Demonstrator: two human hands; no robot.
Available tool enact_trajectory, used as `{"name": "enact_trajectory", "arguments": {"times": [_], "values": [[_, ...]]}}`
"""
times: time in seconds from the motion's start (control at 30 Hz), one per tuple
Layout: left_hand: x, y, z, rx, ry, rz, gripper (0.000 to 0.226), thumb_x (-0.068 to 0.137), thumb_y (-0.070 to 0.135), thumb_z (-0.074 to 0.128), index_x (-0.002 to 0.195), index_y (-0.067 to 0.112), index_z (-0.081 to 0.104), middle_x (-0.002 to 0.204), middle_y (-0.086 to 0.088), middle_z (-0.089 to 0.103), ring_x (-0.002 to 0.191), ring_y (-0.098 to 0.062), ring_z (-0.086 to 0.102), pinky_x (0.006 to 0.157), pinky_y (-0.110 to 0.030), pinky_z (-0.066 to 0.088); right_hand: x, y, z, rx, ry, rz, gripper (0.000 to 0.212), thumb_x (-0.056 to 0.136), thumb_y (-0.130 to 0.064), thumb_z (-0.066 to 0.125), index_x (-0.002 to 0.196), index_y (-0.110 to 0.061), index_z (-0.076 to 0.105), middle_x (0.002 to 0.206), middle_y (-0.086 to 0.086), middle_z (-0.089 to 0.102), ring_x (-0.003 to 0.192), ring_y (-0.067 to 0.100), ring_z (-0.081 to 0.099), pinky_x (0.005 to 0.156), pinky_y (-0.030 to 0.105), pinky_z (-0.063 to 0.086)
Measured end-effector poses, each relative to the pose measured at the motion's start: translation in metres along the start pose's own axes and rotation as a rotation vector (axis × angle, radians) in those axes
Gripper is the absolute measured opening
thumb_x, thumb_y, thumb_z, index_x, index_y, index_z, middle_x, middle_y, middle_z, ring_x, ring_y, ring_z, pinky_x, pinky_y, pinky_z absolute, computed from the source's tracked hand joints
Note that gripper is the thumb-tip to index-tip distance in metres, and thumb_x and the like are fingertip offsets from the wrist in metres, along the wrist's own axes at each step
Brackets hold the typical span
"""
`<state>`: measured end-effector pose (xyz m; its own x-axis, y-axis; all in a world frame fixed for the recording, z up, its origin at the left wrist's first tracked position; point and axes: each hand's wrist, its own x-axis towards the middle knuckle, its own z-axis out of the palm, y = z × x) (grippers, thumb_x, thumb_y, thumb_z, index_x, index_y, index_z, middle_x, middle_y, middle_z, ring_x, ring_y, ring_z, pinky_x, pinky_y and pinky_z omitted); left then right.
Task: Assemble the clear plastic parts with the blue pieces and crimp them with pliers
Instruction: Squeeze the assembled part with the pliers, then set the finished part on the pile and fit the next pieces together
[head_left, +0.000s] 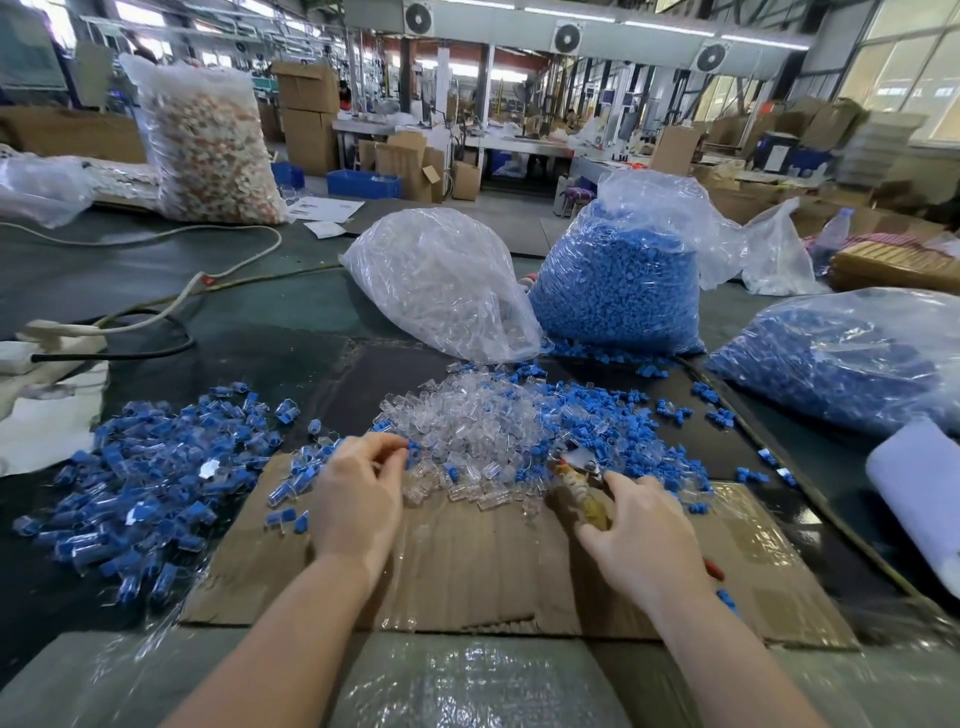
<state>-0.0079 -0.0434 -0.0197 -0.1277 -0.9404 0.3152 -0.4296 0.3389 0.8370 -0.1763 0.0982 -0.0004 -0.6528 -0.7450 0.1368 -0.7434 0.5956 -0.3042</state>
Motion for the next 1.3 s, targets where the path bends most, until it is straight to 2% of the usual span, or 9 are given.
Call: {"name": "enact_trajectory", "arguments": {"times": [0.17,0.37,0.47,0.57,0.77,0.93,1.07,1.17,1.3], "values": [[0.019,-0.03,-0.024,0.379,0.088,0.062,0.016,0.09,0.02,0.06,0.101,0.017,0.07,0.096,-0.002,0.066,0.082,-0.017,0.051,0.07,-0.028,0.036,0.002,0.011,0.013,-0.203,0.064,0.021,0.059,0.087,-0.057,0.05,0.133,-0.02,0.041,0.127,0.001,0.049,0.119,0.018,0.044,0.099,0.029,0.038],[0.019,-0.03,-0.019,0.472,0.069,0.073,0.021,0.089,0.024,0.06,0.108,0.019,0.068,0.103,-0.003,0.061,0.097,-0.022,0.041,0.085,-0.035,0.033,0.0,0.012,0.016,-0.279,0.063,0.036,0.057,0.089,-0.061,0.042,0.13,-0.021,0.042,0.132,0.002,0.047,0.121,0.019,0.044,0.098,0.03,0.04],[0.012,-0.018,-0.007,0.312,0.026,0.155,0.018,0.087,0.018,0.063,0.104,0.016,0.069,0.097,0.001,0.058,0.093,-0.013,0.035,0.082,-0.025,0.029,0.001,0.01,0.013,-0.285,0.042,0.048,0.053,0.089,-0.061,0.042,0.124,-0.021,0.045,0.128,0.002,0.048,0.119,0.019,0.045,0.096,0.031,0.041],[0.0,-0.005,0.007,0.171,-0.1,0.236,0.014,0.086,0.016,0.064,0.099,0.015,0.07,0.088,0.01,0.052,0.088,-0.008,0.041,0.076,-0.017,0.028,0.003,0.009,0.012,-0.281,0.036,0.046,0.052,0.09,-0.062,0.039,0.122,-0.021,0.048,0.126,0.001,0.049,0.118,0.019,0.045,0.095,0.032,0.04],[-0.022,0.008,0.033,0.113,-0.302,0.282,0.019,0.088,0.017,0.062,0.106,0.018,0.066,0.096,0.009,0.058,0.092,-0.006,0.052,0.088,-0.021,0.045,0.009,0.01,0.006,-0.194,0.14,0.054,0.039,0.098,-0.046,0.031,0.115,-0.021,0.056,0.114,-0.001,0.055,0.11,0.017,0.049,0.089,0.03,0.04],[-0.025,0.005,0.037,0.113,-0.277,0.289,0.016,0.087,0.017,0.063,0.102,0.02,0.068,0.091,0.012,0.053,0.093,-0.007,0.05,0.083,-0.015,0.037,0.018,0.033,-0.007,-0.306,0.145,0.174,0.021,0.093,-0.011,0.043,0.104,-0.019,0.058,0.108,0.002,0.057,0.1,0.019,0.052,0.083,0.029,0.044],[-0.024,0.003,0.036,0.101,-0.252,0.29,0.015,0.087,0.015,0.063,0.1,0.019,0.069,0.089,0.012,0.053,0.092,-0.008,0.05,0.081,-0.015,0.036,0.023,0.048,-0.011,-0.349,0.096,0.273,0.018,0.091,-0.009,0.046,0.101,-0.019,0.057,0.103,0.001,0.057,0.096,0.02,0.055,0.073,0.028,0.041],[-0.025,0.003,0.037,0.102,-0.276,0.304,0.017,0.088,0.017,0.062,0.103,0.02,0.067,0.09,0.013,0.053,0.093,-0.006,0.05,0.082,-0.015,0.039,0.026,0.053,-0.012,-0.354,0.101,0.272,0.014,0.089,-0.007,0.051,0.095,-0.018,0.057,0.085,-0.002,0.052,0.077,0.017,0.051,0.06,0.025,0.039],[-0.025,0.003,0.036,0.093,-0.278,0.292,0.017,0.087,0.017,0.063,0.103,0.021,0.067,0.09,0.014,0.053,0.092,-0.005,0.05,0.084,-0.017,0.04,0.03,0.055,-0.014,-0.312,0.088,0.292,0.013,0.088,-0.007,0.054,0.085,-0.018,0.05,0.077,-0.002,0.049,0.072,0.017,0.048,0.059,0.027,0.039]]}}
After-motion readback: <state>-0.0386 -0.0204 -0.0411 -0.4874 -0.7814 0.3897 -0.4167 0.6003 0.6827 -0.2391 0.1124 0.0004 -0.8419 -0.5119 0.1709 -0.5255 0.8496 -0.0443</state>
